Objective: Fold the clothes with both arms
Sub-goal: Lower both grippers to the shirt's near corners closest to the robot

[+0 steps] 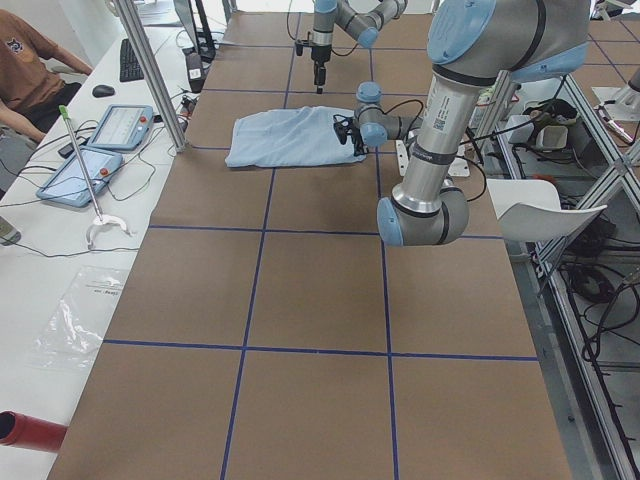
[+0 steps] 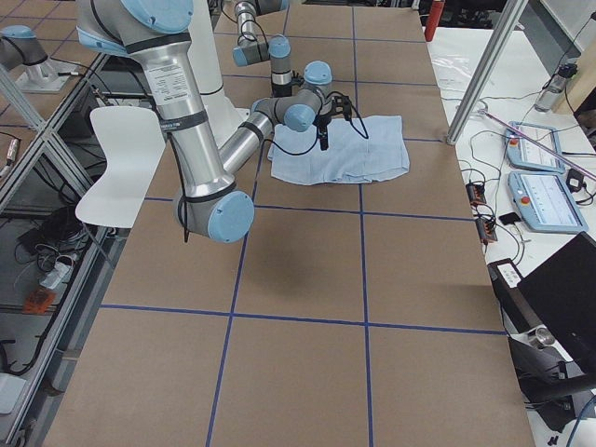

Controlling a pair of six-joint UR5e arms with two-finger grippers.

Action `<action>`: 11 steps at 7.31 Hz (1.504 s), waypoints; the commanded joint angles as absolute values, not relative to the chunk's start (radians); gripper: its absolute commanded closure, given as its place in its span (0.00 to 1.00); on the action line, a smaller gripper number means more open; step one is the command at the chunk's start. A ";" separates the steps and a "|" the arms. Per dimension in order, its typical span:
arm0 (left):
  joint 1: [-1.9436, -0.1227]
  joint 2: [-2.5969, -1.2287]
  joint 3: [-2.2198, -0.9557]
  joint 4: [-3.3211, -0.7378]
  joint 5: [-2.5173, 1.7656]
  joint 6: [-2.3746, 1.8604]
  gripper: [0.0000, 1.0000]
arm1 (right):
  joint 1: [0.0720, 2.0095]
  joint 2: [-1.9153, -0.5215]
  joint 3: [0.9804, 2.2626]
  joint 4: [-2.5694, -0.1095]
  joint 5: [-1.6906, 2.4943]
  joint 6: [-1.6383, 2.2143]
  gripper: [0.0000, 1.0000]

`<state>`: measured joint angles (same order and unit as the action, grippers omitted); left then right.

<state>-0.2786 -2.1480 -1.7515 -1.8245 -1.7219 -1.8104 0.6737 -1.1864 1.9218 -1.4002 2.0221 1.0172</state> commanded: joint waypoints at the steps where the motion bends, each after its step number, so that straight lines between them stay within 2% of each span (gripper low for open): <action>1: -0.298 -2.099 -1.837 -1.825 -1.726 -1.790 1.00 | 0.637 -1.189 1.919 -1.393 2.016 1.105 0.00; 2: -0.301 -2.073 -1.868 -1.825 -1.726 -1.737 1.00 | 0.596 -1.187 1.919 -1.390 1.993 1.177 0.00; 7: -0.308 -2.072 -1.870 -1.825 -1.724 -1.732 1.00 | 0.323 -1.187 1.895 -1.396 1.723 1.766 0.00; 11: -0.311 -2.072 -1.855 -1.835 -1.720 -1.730 1.00 | 0.295 -1.172 1.873 -1.495 1.670 1.960 0.00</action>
<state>-0.3103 -2.0718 -1.8583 -1.8315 -1.7215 -1.7304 0.2990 -1.1835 1.8720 -1.4391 1.6733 1.9106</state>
